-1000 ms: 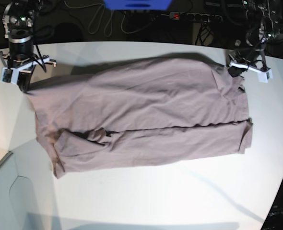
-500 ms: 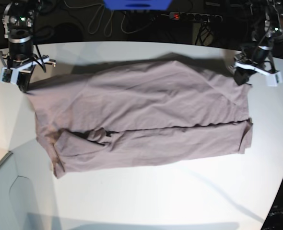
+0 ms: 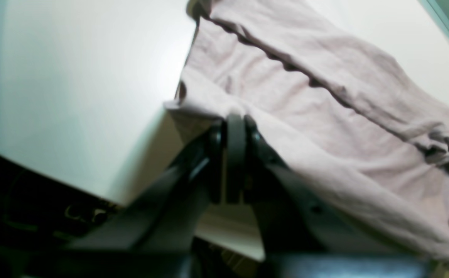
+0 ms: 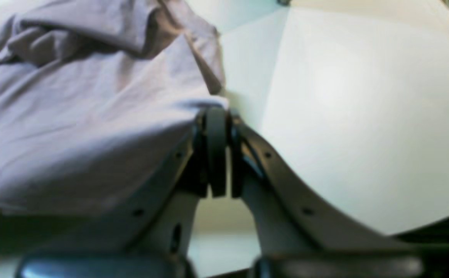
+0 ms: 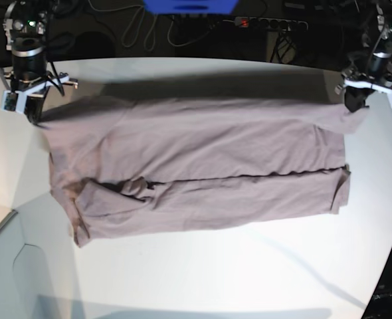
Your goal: Layout the t-shirt on the table in an organized manner, then fold the t-shirt properly
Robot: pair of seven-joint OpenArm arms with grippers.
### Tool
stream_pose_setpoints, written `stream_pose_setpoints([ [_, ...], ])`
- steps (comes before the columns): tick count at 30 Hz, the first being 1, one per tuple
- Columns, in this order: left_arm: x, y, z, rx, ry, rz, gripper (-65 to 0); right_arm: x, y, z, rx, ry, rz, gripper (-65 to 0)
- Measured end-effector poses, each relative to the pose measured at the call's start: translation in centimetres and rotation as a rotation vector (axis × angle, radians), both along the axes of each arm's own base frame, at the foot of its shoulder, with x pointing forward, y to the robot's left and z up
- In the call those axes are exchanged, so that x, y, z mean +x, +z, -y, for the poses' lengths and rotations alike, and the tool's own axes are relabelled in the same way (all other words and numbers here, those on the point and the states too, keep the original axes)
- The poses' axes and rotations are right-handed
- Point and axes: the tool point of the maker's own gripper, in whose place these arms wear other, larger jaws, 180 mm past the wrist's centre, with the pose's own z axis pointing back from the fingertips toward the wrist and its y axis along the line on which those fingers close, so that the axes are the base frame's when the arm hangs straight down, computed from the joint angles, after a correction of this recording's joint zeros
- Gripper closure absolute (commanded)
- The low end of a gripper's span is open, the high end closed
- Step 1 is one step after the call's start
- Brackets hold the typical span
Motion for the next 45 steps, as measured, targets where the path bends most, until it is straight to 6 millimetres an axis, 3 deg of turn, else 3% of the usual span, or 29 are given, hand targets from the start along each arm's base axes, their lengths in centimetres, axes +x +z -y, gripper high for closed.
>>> stream_pose_setpoints([
  [5, -1.9, -2.0, 0.1, -0.033, 0.038, -0.055, -0.1, -1.2, -0.6, -0.8, 0.028, 0.072, -0.036, 0.0],
  [7, -2.3, -3.0, -0.2, -0.047, 0.056, -0.078, -0.1, -1.2, -0.9, -2.1, 0.057, 0.127, -0.043, 0.0],
  [10, -1.2, -3.1, -0.6, -0.054, 0.069, -0.065, -0.1, -0.6, -0.6, -2.9, 0.070, 0.161, -0.028, 0.0],
  [15, 5.5, -0.1, -0.8, -0.061, 0.066, 0.094, -0.1, 3.1, 0.5, -3.2, 0.066, 0.179, 0.003, 0.0],
  [19, 10.8, 2.3, -0.7, -0.091, 0.065, 0.198, -0.2, 8.0, 2.6, -1.6, -0.002, 0.203, -0.020, 0.0],
  [23, 16.7, 4.5, 1.2, -0.141, -0.032, 0.222, -0.2, 13.6, 5.5, -1.3, -0.056, 0.248, -0.020, 0.0],
  [27, 23.5, 10.3, 3.3, -0.149, -0.116, 0.348, -0.2, 18.5, 11.1, -2.1, -0.114, 0.294, 0.092, 0.0],
  [31, 29.4, 16.7, 5.1, -0.127, -0.203, 0.458, -0.2, 22.7, 18.0, -1.6, -0.182, 0.294, 0.198, 0.0],
  [35, 35.0, 24.0, 7.3, -0.167, -0.260, 0.557, -0.2, 25.7, 28.0, -0.1, -0.254, 0.256, 0.387, 0.0],
  [38, 37.3, 31.2, 7.2, -0.174, -0.266, 0.677, -0.2, 26.1, 34.0, 1.6, -0.329, 0.184, 0.473, 0.0],
  [41, 38.3, 37.1, 7.5, -0.153, -0.278, 0.766, -0.2, 25.9, 38.8, 1.7, -0.371, 0.167, 0.571, 0.0],
  [43, 38.1, 38.9, 8.6, -0.134, -0.311, 0.803, -0.2, 25.8, 39.7, 0.9, -0.385, 0.191, 0.603, 0.0],
  [45, 37.7, 38.7, 9.1, -0.122, -0.333, 0.803, -0.2, 25.8, 38.3, 1.1, -0.374, 0.193, 0.572, 0.0],
])
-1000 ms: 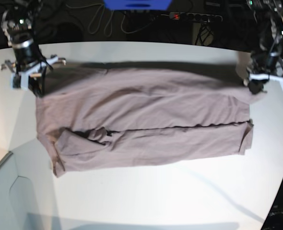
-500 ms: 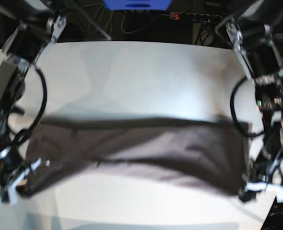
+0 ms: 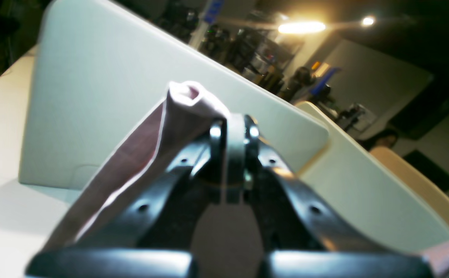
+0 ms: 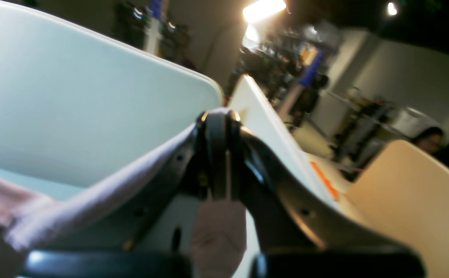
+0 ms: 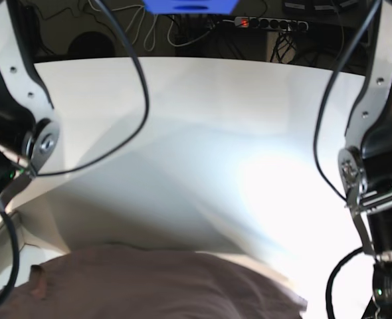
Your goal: Layout the t-shirt on the table in an organized manner, then fold the t-shirt properly
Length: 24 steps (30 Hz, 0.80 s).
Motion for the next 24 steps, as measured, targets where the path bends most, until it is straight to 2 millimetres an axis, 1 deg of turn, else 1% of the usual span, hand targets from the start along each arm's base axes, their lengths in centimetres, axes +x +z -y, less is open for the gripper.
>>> stream_pose_setpoints([
  [2, -0.4, -1.8, -0.4, 0.017, 0.012, -0.033, -0.2, 0.0, -2.9, 0.7, 0.002, -0.023, -0.067, 0.0],
  [3, -0.7, -3.0, -0.6, 0.023, 0.017, -0.048, -0.2, -0.1, -4.5, 1.1, 0.014, -0.026, -0.096, 0.0],
  [4, -1.1, -4.6, -0.7, 0.027, 0.020, -0.068, -0.2, -0.3, -6.2, 1.1, 0.043, -0.017, -0.108, 0.0],
  [5, -1.4, -6.1, -0.9, 0.034, 0.024, -0.091, -0.2, -0.5, -7.5, 1.1, 0.066, -0.008, -0.113, 0.0],
  [6, -1.9, -7.8, -1.0, 0.044, 0.025, -0.116, -0.2, -0.8, -8.8, 0.8, 0.089, 0.009, -0.120, 0.0],
  [8, -2.9, -12.1, -1.6, 0.054, 0.039, -0.192, -0.2, -1.3, -12.2, 0.4, 0.122, 0.022, -0.172, 0.0],
  [10, -4.6, -16.1, -1.7, 0.065, 0.041, -0.261, -0.1, -2.5, -14.5, 0.1, 0.147, 0.040, -0.190, 0.0],
  [11, -5.6, -18.0, -1.6, 0.052, 0.030, -0.289, -0.1, -3.6, -15.8, 0.2, 0.150, 0.034, -0.209, 0.0],
  [12, -6.4, -19.2, -2.1, 0.020, 0.035, -0.310, -0.1, -4.6, -16.7, 0.1, 0.155, 0.035, -0.218, 0.0],
  [13, -7.6, -20.5, -2.4, -0.007, 0.036, -0.323, -0.1, -5.7, -18.0, -0.3, 0.170, 0.047, -0.234, 0.0],
  [15, -9.5, -22.9, -3.8, -0.064, 0.065, -0.361, -0.1, -7.8, -20.3, -1.0, 0.197, 0.053, -0.280, 0.0],
  [18, -13.4, -26.8, -5.2, -0.122, 0.093, -0.432, -0.1, -11.6, -23.7, -2.6, 0.254, 0.073, -0.341, 0.0],
  [20, -16.6, -29.0, -6.9, -0.165, 0.134, -0.471, -0.1, -14.1, -25.9, -3.6, 0.320, 0.095, -0.358, 0.0],
  [21, -18.2, -30.0, -7.8, -0.174, 0.157, -0.491, -0.1, -15.5, -27.4, -4.1, 0.351, 0.107, -0.387, 0.0],
  [22, -19.6, -31.0, -9.0, -0.183, 0.198, -0.515, -0.1, -16.5, -28.5, -4.3, 0.365, 0.105, -0.406, 0.0],
  [24, -22.0, -32.6, -10.1, -0.180, 0.227, -0.555, -0.1, -18.9, -30.1, -4.6, 0.404, 0.115, -0.423, 0.0],
])
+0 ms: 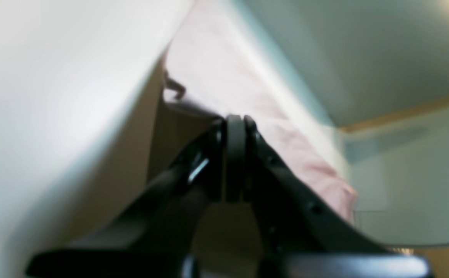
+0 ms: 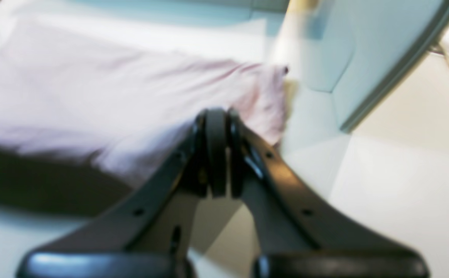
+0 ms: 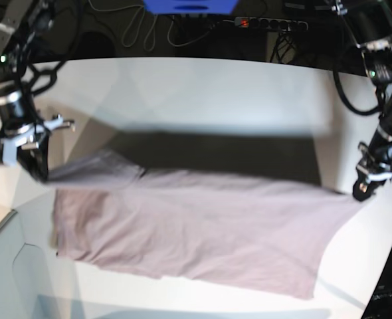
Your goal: Layout the t-shirt on the table in an organized manner, then fold the t-shirt properly
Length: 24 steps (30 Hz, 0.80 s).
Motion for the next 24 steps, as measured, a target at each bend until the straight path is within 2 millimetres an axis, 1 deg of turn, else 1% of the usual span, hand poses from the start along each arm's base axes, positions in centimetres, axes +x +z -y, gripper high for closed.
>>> stream_pose_setpoints([
  [3, -2.4, -1.8, -0.8, -0.007, 0.026, -0.050, -0.1, -2.9, -2.0, -0.2, 0.042, -0.008, -0.041, 0.0],
  [7, -5.3, -4.0, -1.4, -0.003, 0.046, -0.123, -0.1, -5.2, -3.4, -0.2, 0.087, -0.018, -0.056, 0.0],
  [8, -6.0, -4.6, -1.4, -0.003, 0.046, -0.143, -0.1, -5.7, -3.8, 0.0, 0.092, -0.026, -0.068, 0.0],
  [10, -7.5, -5.8, -1.3, -0.007, 0.043, -0.185, -0.1, -6.7, -4.7, 1.1, 0.088, -0.061, -0.099, 0.0],
  [12, -8.3, -6.6, -1.1, -0.016, 0.046, -0.208, -0.1, -7.2, -5.3, 2.2, 0.094, -0.093, -0.096, 0.0],
  [15, -9.7, -8.4, -0.8, -0.053, 0.066, -0.250, -0.1, -8.1, -7.2, 2.9, 0.114, -0.119, -0.150, 0.0],
  [18, -12.0, -9.9, -0.4, -0.060, 0.059, -0.310, -0.1, -9.1, -7.9, 3.3, 0.120, -0.100, -0.175, 0.0],
  [20, -13.2, -10.6, -0.5, -0.058, 0.062, -0.343, -0.1, -9.8, -8.1, 4.1, 0.131, -0.150, -0.171, 0.0],
  [22, -13.5, -10.8, -0.6, -0.059, 0.066, -0.349, -0.1, -10.4, -8.5, 4.1, 0.148, -0.179, -0.180, 0.0],
  [24, -13.4, -10.5, -0.6, -0.054, 0.063, -0.343, -0.1, -10.6, -8.8, 4.1, 0.153, -0.188, -0.189, 0.0],
])
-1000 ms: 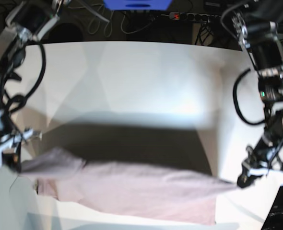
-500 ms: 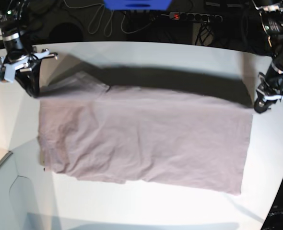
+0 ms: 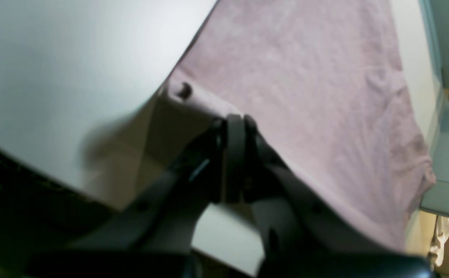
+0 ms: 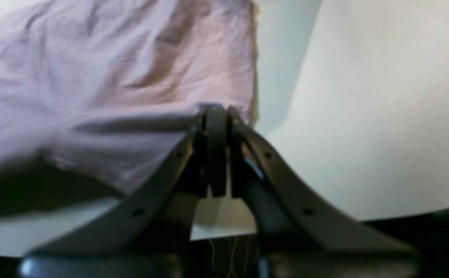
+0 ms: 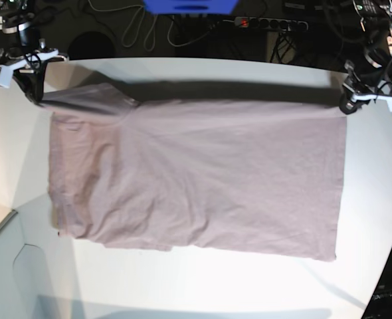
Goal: Layout the t-shirt on the table in an organized manner, then fold the t-shirt properly
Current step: 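Hold the shirt's collar-side edge with both grippers, keeping it flat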
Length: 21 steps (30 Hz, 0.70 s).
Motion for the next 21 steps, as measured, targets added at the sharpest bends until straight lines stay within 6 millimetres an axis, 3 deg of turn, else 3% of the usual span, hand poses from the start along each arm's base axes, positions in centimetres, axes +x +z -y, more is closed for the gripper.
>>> stream_pose_setpoints([
  [5, -0.1, 0.3, -0.6, 0.014, 0.001, 0.002, -0.1, -1.6, -0.9, -0.5, 0.020, -0.007, -0.036, 0.0],
  [14, -0.6, 1.0, 0.2, 0.043, -0.098, 0.062, -0.1, -3.7, -4.3, -0.4, 0.083, -0.043, -0.120, 0.0],
  [21, -1.0, 0.8, 0.3, 0.044, -0.107, 0.057, -0.1, -4.4, -4.2, -0.7, 0.092, -0.057, -0.105, 0.0],
])
